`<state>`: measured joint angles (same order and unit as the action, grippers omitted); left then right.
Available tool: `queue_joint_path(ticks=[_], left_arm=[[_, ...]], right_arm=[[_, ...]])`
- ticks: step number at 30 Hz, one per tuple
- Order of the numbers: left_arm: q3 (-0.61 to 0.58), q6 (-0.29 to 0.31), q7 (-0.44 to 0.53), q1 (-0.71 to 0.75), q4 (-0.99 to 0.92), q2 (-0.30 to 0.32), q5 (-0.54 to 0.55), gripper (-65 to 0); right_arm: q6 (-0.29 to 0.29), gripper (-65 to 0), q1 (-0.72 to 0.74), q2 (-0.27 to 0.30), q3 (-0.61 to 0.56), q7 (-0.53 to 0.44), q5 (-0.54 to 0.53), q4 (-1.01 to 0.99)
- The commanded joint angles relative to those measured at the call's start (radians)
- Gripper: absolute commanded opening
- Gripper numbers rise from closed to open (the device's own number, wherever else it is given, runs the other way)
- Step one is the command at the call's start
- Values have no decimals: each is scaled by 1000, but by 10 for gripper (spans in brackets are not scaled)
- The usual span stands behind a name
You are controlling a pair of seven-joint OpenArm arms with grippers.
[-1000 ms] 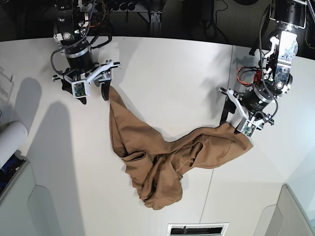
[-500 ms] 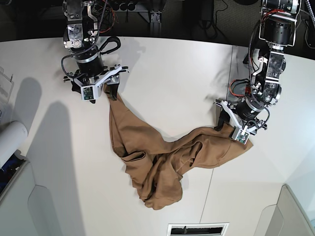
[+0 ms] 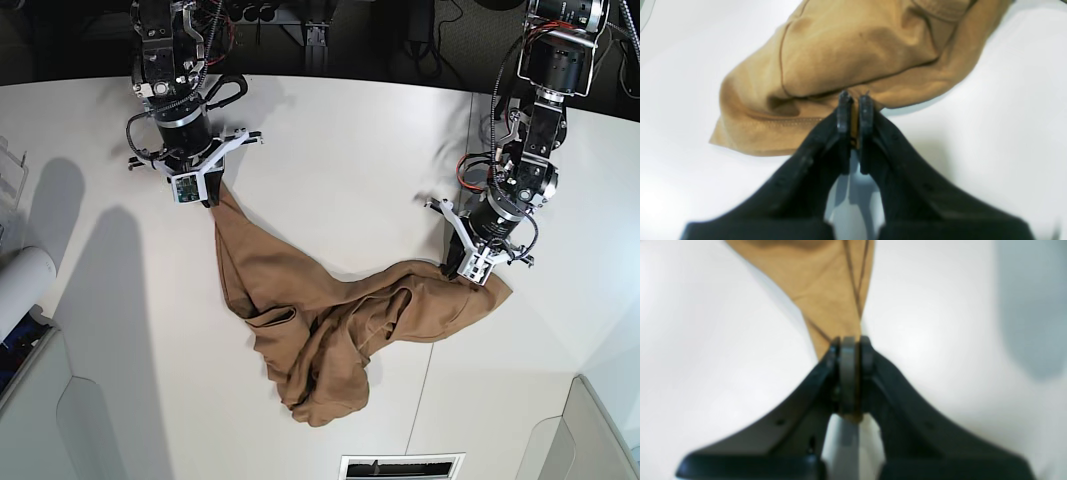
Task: Layout the t-shirt on the table in an organized manner, then fold the t-shirt properly
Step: 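Lower both grippers and grasp two edges of the tan t-shirt, then lift the shirt with both grippers and pull the edges apart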
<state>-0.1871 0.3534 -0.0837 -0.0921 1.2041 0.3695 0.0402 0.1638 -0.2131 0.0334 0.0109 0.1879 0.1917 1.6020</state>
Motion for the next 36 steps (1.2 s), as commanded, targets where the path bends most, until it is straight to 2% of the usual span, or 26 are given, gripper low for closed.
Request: queue_joint_path(ticks=[1, 4, 6, 9, 13, 16, 19, 20, 23, 24, 27, 29, 30, 31, 36], left_arm=[[4, -5, -26, -10, 9, 30, 5, -650], [25, -79, -35, -5, 29, 80, 37, -650], [51, -73, -49, -2, 50, 114, 61, -650], [57, 18, -91, 8, 104, 169, 118, -650], [57, 75, -95, 66, 201, 230, 220, -650], [57, 151, -167, 143, 306, 246, 291, -650], [57, 198, -260, 217, 401, 241, 365, -650], [57, 202, -270, 238, 425, 240, 391, -650], [57, 201, -272, 295, 486, 240, 417, -650], [57, 201, -272, 307, 504, 240, 416, -630], [59, 201, -272, 317, 544, 240, 401, -433], [70, 201, -272, 316, 557, 240, 401, -365], [81, 201, -272, 316, 560, 240, 401, -359], [95, 201, -272, 315, 562, 240, 402, -359], [154, 201, -272, 275, 567, 240, 452, -359]], right_arm=[[-3, -650, 17, 6, 5, -23, 19, 16], [-3, -650, 36, 31, 34, -23, 49, 19], [-3, -650, 51, 50, 73, -23, 48, 23], [-3, -650, 55, 71, 148, -19, 29, 52], [-3, -650, 49, 72, 254, 84, -57, 118], [-3, -650, 49, 71, 316, 189, -149, 145], [1, -650, 46, 71, 345, 233, -211, 145], [18, -586, 43, 71, 345, 233, -222, 145], [51, -268, 26, 69, 345, 231, -297, 145], [66, -209, 21, 69, 345, 230, -328, 146], [155, -201, 19, 69, 345, 207, -406, 158], [243, -201, 19, 69, 345, 183, -473, 172], [276, -201, 22, 69, 342, 175, -504, 177], [286, -201, 26, 68, 337, 175, -526, 180], [277, -201, 90, 58, 281, 174, -521, 152]])
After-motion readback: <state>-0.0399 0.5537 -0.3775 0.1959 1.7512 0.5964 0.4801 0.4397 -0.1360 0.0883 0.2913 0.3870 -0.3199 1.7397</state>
